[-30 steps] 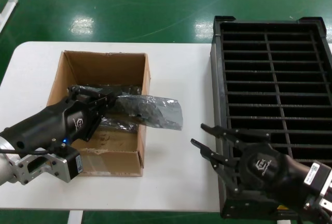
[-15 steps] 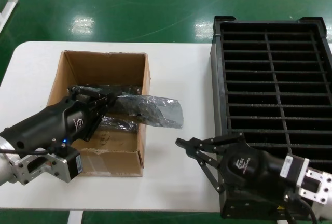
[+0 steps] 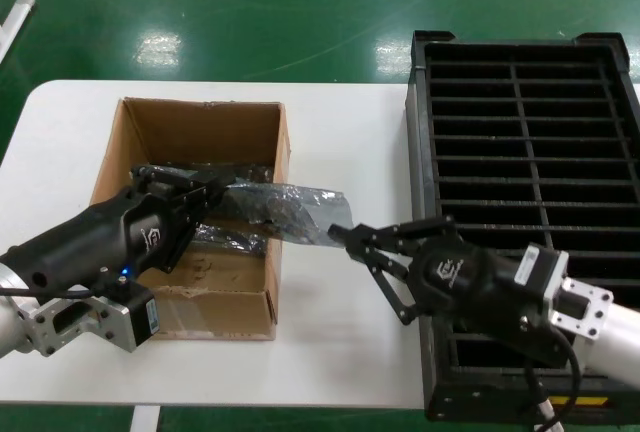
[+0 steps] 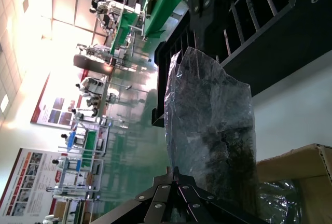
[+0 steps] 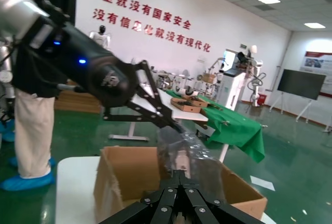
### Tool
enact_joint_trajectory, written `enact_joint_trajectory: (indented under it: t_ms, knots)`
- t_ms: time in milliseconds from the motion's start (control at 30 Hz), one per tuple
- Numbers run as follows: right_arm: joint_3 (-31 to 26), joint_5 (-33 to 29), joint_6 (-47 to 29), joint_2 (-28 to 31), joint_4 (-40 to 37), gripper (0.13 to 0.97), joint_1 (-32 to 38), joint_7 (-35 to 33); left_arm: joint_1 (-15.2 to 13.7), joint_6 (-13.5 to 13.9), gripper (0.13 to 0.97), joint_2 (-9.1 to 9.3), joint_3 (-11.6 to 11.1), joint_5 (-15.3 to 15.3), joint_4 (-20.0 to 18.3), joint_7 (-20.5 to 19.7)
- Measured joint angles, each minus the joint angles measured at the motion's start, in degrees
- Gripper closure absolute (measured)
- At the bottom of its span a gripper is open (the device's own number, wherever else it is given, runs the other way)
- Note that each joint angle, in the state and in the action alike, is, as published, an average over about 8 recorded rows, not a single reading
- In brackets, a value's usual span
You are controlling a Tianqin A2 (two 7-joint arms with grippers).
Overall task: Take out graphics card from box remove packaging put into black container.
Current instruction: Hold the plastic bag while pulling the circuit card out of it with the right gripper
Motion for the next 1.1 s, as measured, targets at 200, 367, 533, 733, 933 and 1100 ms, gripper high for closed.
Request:
enact_joint_trajectory:
  t_ms: [200,367,533,733,933,1100]
  knots:
    - [-0.4,-0.7,1.7,-1.5,-3.0,0.961,2.3,1.6,0.0,0.0,0.959,0.00,0.0,0.0,0.0,0.0]
    - [-1.2,-1.8,3.5,-3.1,-5.5,0.961,4.3,3.4,0.0,0.0,0.959,0.00,0.0,0.0,0.0,0.0]
    - [-2.5,-2.9,4.4,-4.4,-7.3,0.961,6.1,5.2,0.0,0.0,0.959,0.00,0.0,0.0,0.0,0.0]
    - [-4.0,-4.1,4.0,-5.7,-9.7,0.961,8.0,5.7,0.0,0.0,0.959,0.00,0.0,0.0,0.0,0.0]
    - [-5.4,-5.6,3.4,-6.9,-13.0,0.961,10.4,5.0,0.0,0.0,0.959,0.00,0.0,0.0,0.0,0.0]
    - [-6.5,-6.8,2.6,-7.4,-15.2,0.961,11.8,4.6,0.0,0.0,0.959,0.00,0.0,0.0,0.0,0.0]
